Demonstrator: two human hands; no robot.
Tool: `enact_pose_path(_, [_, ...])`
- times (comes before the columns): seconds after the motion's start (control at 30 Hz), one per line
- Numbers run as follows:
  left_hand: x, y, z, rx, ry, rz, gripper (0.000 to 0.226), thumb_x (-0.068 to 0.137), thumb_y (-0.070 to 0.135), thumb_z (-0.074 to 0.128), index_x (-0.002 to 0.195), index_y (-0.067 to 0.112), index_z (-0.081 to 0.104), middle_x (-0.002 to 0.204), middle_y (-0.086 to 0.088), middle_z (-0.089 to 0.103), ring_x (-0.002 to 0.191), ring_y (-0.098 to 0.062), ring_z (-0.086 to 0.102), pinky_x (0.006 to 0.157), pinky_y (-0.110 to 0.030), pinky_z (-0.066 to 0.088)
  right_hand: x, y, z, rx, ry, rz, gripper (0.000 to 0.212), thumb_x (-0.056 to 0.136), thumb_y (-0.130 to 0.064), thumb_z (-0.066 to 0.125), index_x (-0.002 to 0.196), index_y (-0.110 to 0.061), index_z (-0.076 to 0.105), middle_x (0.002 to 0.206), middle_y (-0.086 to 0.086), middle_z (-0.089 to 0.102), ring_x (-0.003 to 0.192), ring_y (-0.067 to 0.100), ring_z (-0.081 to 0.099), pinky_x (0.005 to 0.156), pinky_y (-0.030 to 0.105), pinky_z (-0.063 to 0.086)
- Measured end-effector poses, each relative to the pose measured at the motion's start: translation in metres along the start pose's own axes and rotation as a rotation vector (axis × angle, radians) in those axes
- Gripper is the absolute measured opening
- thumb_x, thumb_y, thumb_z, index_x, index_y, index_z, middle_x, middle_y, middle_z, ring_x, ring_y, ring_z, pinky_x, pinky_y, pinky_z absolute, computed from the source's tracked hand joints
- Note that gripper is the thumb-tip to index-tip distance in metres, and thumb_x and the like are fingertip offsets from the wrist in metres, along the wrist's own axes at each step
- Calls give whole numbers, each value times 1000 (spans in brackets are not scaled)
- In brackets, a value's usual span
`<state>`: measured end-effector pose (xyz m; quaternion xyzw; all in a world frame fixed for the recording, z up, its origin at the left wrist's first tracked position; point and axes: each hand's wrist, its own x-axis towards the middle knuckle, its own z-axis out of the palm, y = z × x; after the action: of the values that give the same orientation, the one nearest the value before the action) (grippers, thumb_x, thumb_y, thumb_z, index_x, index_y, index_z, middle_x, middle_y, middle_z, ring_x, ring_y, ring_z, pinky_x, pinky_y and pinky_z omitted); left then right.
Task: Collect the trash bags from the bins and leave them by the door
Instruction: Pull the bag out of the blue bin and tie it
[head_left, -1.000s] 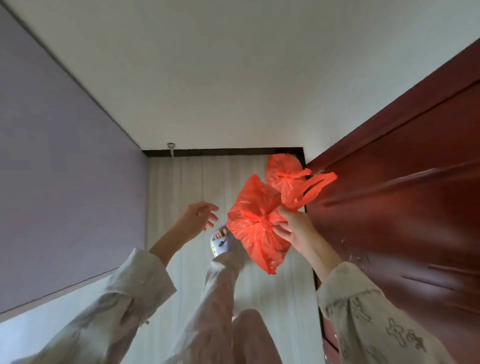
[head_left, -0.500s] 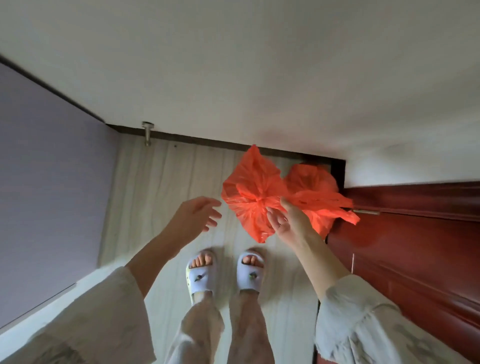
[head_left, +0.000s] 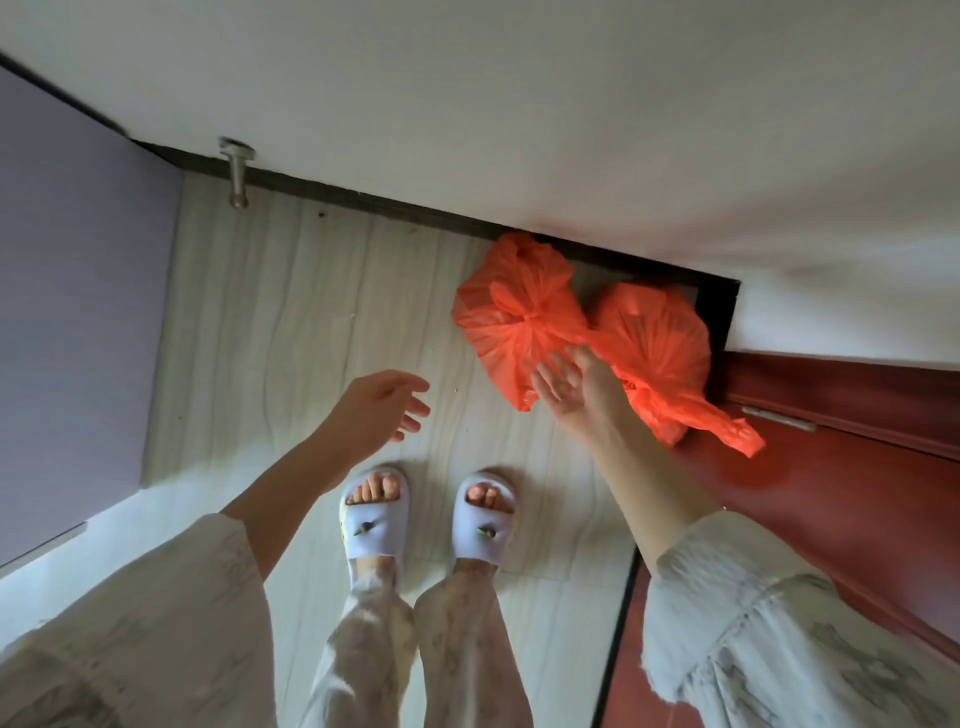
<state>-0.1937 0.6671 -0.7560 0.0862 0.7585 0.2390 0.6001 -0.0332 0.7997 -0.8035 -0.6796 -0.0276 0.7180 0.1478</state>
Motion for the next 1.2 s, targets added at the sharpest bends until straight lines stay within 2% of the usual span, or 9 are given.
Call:
enact_pose_path(0.13, [-43,3,-14,43,20,-43,26,94,9,36,103,10,60,82,-4,64,70,-17,59,64,-22,46,-58,6,7,-222,-88,28,16,96,-17,42,84,-16,53,91,2,59,84,15,56,91,34,47])
enact_pose_path(0.23, [-88,3,-26,20,64,-71,26,93,9,37,104,10,61,80,-1,65,55,-3,61,58,-19,47,-120,14,11,-321,-187,82,19,97,-18,39,88,-12,56,94,6,61,88,18,59,80,30,47])
enact_pose_path(0.33, [-146,6,-38,-84,122,-84,26,93,8,38,105,8,61,78,-1,64,45,5,57,52,-14,47,-191,20,13,-469,-264,121,24,99,-22,37,90,-11,56,92,6,63,87,19,60,84,31,46])
enact_pose_path(0.43, [-216,10,-48,-202,168,-58,26,94,7,37,106,5,60,76,-2,63,44,5,57,47,-8,44,-259,30,17,-671,-320,121,26,99,-21,35,89,-11,57,90,6,63,84,19,60,84,32,46])
enact_pose_path(0.53, [-290,6,-63,-306,220,-14,28,95,5,35,110,0,58,78,-5,60,51,-3,58,49,-11,43,-325,49,32,-855,-364,84,28,99,-21,34,86,-13,58,87,5,64,80,17,61,72,28,46])
enact_pose_path(0.63, [-360,-11,-80,-406,321,10,30,95,5,32,111,2,57,81,-6,60,63,-12,55,55,-16,41,-386,78,53,-1007,-444,-3,28,98,-22,34,86,-16,58,85,3,65,79,16,62,70,26,47])
enact_pose_path(0.77, [-442,-58,-99,-575,441,73,28,96,7,33,108,7,57,76,1,60,52,1,58,51,-11,40,-453,134,71,-1239,-564,-103,24,97,-20,38,87,-15,59,81,3,66,73,16,62,65,24,48])
enact_pose_path(1.0, [-584,-190,-135,-963,719,71,24,96,7,33,102,12,56,77,-1,60,59,-7,57,59,-20,39,-562,281,83,-1565,-795,-169,25,97,-20,39,83,-16,59,79,5,65,71,16,60,64,24,46])
enact_pose_path(1.2, [-695,-328,-170,-1021,877,78,25,96,9,33,100,14,57,81,-2,61,68,-14,55,63,-22,40,-642,440,75,-1719,-946,-111,26,98,-19,36,87,-14,58,81,5,64,72,17,61,66,24,46])
